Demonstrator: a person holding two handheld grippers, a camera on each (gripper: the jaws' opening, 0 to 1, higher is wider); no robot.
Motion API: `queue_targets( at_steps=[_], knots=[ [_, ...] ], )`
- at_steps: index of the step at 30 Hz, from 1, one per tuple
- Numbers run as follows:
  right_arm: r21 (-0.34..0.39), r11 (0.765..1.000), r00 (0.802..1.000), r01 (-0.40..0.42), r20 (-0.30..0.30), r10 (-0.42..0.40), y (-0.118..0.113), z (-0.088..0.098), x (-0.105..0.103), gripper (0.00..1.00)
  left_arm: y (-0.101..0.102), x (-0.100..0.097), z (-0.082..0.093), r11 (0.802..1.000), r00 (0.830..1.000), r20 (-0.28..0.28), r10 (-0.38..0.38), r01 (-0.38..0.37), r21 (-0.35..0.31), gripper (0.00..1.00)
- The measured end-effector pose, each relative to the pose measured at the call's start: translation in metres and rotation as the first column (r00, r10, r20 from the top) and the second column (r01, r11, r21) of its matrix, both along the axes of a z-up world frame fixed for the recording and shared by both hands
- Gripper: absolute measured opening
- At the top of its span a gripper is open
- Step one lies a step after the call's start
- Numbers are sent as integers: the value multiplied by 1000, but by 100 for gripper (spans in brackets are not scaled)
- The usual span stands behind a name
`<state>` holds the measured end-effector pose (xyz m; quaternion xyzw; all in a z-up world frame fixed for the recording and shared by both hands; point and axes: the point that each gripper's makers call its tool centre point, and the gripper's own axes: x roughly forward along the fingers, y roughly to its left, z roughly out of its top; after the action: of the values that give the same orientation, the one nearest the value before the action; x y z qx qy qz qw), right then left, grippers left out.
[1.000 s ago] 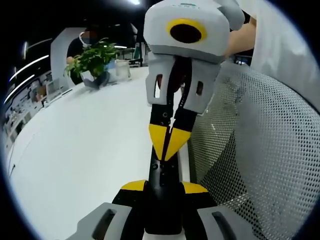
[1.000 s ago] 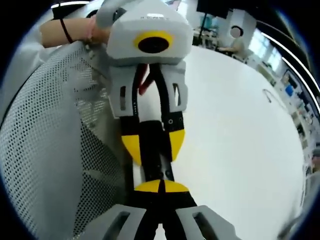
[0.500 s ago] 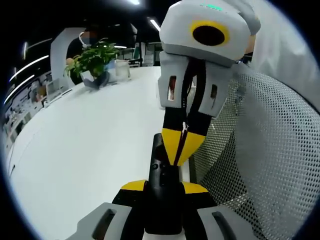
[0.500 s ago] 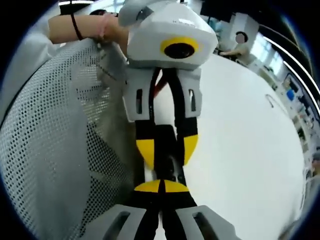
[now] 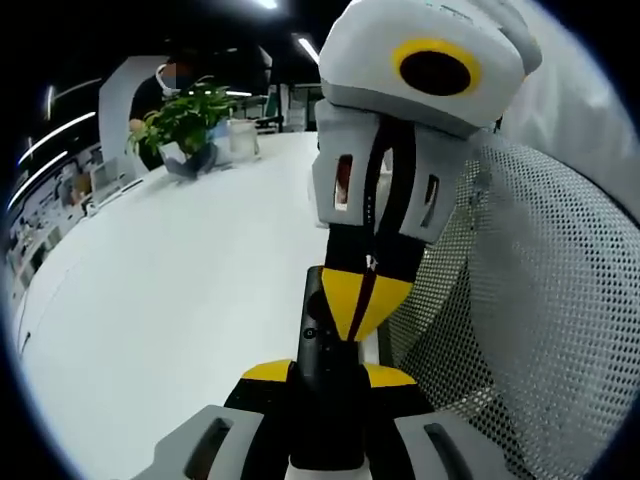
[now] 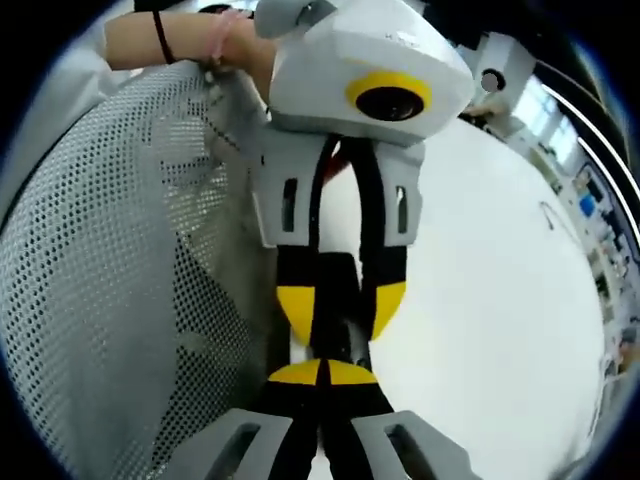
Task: Press the specified remote control buttons in sequence, fully releasing each button before pressing the next.
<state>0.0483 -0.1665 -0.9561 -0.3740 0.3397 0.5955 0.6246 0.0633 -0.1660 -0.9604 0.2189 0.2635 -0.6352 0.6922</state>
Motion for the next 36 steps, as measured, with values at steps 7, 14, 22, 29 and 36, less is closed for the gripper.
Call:
queue_targets(
  at_steps=[7,14,22,29,36],
  knots=[
    [-1,1000,1000,22,-8,-22,0,4,4,0,0,0,1,1000,1000,-1,1,-1,-4,25],
    [-3,999,999,40,23,-40,-2,5,15,0,0,0,0,1000,1000,0,-1,1,-4,25],
    [-29,1000,1000,10,20,-10,-1,2,13,0,0,0,0,1000,1000,-3,-1,1,-5,25],
    [-30,999,999,17,36,-15,-1,1,16,0,0,0,0,1000,1000,0,-3,3,-3,25],
    [-20,995,995,97,-16,-97,-7,3,29,0,0,0,0,1000,1000,2,-5,5,-4,25]
  ],
)
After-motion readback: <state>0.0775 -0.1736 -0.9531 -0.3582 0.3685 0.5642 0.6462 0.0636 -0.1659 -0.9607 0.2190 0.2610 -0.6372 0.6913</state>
